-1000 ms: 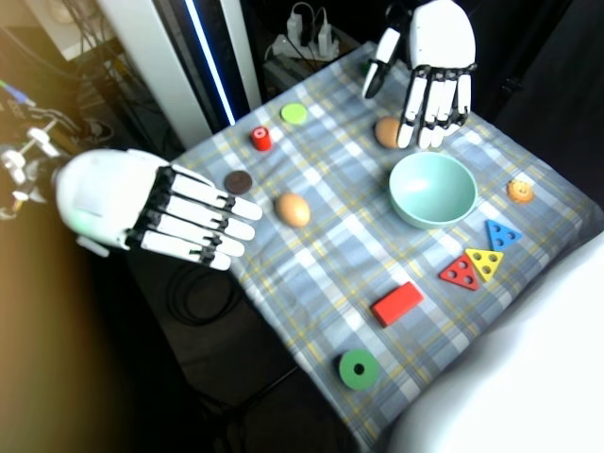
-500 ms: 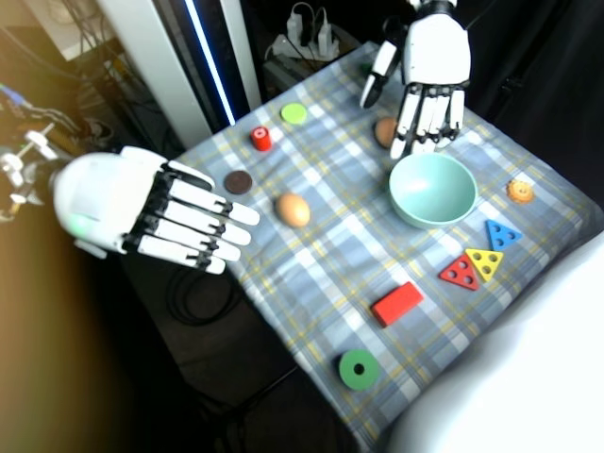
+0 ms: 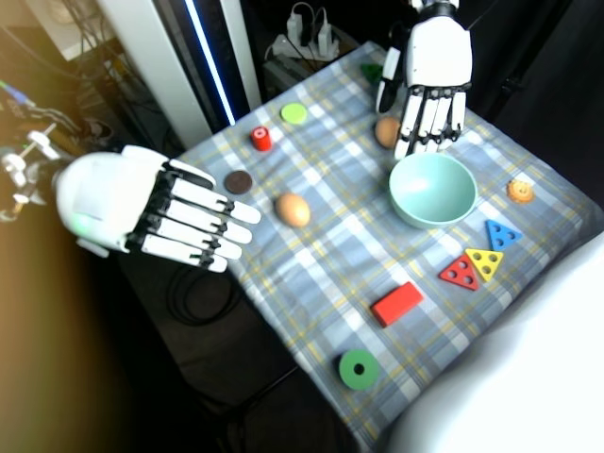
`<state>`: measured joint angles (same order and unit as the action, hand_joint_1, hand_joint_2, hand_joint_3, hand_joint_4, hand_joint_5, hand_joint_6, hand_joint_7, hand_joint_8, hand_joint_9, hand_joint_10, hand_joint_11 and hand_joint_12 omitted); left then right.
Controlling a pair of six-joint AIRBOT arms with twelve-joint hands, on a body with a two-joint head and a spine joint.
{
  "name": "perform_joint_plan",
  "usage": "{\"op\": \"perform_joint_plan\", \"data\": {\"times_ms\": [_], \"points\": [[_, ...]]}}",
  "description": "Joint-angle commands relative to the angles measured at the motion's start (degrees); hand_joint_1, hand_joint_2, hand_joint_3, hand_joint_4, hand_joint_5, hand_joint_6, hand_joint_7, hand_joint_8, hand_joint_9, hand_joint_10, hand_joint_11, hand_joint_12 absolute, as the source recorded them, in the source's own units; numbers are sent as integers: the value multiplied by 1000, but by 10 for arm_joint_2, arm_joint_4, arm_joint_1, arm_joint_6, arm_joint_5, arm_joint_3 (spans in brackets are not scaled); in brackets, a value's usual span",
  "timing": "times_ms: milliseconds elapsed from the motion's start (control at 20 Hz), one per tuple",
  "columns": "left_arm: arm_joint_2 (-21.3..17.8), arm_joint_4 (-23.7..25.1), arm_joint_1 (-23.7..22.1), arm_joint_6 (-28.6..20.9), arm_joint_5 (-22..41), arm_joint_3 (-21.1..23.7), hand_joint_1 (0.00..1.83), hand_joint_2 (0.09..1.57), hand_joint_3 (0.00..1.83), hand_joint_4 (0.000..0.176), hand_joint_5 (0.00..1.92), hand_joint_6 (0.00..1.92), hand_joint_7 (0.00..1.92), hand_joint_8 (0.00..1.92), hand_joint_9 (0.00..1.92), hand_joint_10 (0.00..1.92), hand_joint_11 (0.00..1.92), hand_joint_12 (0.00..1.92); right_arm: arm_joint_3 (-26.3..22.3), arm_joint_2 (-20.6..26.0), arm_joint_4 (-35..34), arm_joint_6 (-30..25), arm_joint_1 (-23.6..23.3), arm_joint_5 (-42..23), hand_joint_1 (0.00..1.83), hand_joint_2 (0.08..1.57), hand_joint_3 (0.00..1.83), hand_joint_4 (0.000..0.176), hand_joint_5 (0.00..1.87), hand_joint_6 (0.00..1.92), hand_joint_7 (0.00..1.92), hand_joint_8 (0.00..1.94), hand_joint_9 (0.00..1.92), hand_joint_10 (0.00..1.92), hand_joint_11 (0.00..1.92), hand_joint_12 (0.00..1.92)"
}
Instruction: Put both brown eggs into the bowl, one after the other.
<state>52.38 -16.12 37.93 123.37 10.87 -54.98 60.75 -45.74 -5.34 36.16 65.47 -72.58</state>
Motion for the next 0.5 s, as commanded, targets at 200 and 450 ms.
{"op": "perform_joint_plan", "data": {"times_ms": [200, 450], "points": [[5, -1, -7, 2, 51, -1, 869, 964, 0, 176, 281, 4, 520, 5, 533, 18, 0, 1311, 3, 1, -19, -5, 1, -72, 281, 1490, 1, 0, 438, 1, 587, 0, 705, 3, 322, 927], [11, -4, -6, 1, 50, -5, 895, 997, 1, 171, 370, 8, 618, 20, 608, 33, 0, 1307, 3, 1, -21, -7, 2, -73, 251, 1485, 0, 0, 431, 0, 615, 2, 704, 1, 283, 1000]]}}
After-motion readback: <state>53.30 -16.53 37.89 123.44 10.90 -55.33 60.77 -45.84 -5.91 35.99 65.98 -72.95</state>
